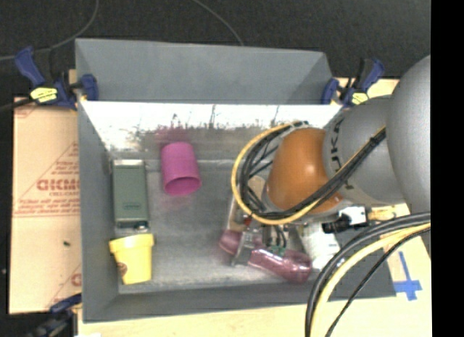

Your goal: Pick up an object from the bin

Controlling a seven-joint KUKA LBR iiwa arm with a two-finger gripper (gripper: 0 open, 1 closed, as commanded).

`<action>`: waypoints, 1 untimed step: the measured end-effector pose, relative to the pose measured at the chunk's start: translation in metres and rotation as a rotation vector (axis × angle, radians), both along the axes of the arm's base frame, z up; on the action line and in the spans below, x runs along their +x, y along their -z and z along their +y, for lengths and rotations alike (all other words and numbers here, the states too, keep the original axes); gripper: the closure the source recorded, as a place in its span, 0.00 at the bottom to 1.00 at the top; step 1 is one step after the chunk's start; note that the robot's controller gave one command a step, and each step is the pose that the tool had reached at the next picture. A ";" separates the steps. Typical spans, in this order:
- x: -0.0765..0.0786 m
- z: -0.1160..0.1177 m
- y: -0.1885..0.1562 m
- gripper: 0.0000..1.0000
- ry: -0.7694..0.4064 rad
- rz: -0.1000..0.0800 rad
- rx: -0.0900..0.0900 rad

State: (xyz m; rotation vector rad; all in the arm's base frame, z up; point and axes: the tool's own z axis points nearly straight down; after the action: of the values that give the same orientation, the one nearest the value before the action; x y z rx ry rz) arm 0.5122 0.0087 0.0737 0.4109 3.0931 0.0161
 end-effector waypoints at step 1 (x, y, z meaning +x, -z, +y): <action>0.000 0.000 0.000 1.00 0.000 0.000 0.000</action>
Offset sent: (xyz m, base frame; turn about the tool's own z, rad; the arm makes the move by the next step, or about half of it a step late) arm 0.0002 0.0000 0.1216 0.0000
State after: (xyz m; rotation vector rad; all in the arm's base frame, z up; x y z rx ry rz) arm 0.5122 0.0087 0.0737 0.4113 3.0930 0.0161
